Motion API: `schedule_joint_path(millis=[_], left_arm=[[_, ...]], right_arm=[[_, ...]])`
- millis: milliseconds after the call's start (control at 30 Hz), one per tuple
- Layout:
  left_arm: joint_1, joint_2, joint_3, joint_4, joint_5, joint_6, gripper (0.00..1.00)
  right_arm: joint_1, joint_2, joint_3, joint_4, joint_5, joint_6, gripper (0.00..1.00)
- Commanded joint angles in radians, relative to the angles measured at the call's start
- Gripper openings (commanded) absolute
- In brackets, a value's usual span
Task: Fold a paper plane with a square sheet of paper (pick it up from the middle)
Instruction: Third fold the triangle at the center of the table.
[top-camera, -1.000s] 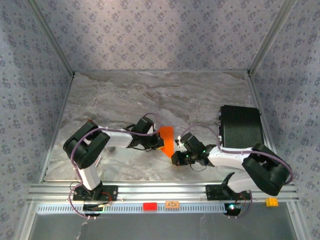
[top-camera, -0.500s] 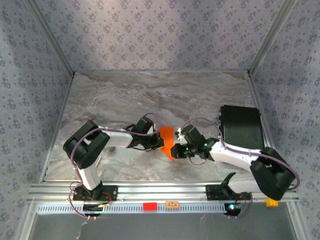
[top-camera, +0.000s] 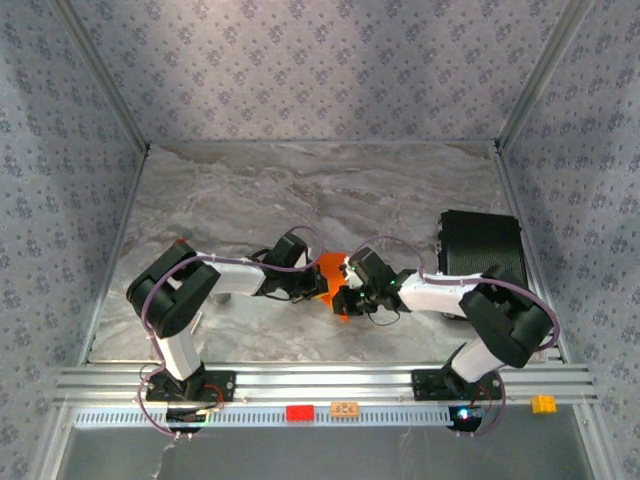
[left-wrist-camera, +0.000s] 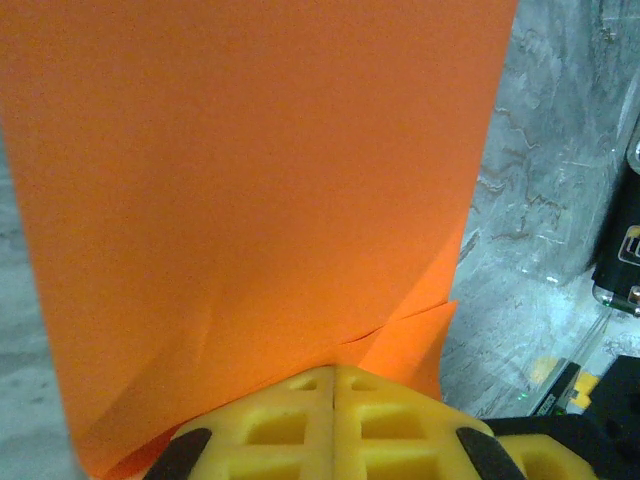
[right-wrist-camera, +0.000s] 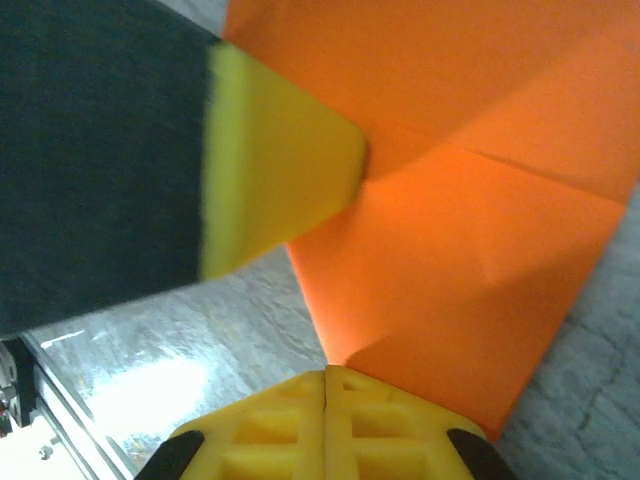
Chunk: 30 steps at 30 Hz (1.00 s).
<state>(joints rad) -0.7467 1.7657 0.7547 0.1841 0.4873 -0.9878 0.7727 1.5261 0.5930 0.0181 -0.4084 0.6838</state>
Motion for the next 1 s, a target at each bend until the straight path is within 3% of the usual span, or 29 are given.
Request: schedule_joint_path(millis=[0,67,267,533,967], left_arm=[[0.000,0.011,0.010,-0.078,-0.051,0.045,0.00],[0.001,-0.012,0.033,-0.097,-0.058,0.065,0.00],[0.001,-0.106,0.085,-0.147,-0.084,0.099,0.15],[-0.040,-0.134,0.000,-0.104,-0.049,0.040,0.03],[-0.064,-0.016,0.020,-0.052,-0.016,0.022,0.01]], right_arm=[[-0.004,0.021,-0.063,-0.006,0.021,0.047,0.06],[-0.003,0.025,-0.084,0.002,0.036,0.074,0.05],[-0.004,0.037,-0.075,0.015,0.055,0.107,0.02],[-0.013,0.041,-0.064,0.038,0.062,0.128,0.02],[-0.019,0.040,-0.073,0.031,0.068,0.129,0.02]])
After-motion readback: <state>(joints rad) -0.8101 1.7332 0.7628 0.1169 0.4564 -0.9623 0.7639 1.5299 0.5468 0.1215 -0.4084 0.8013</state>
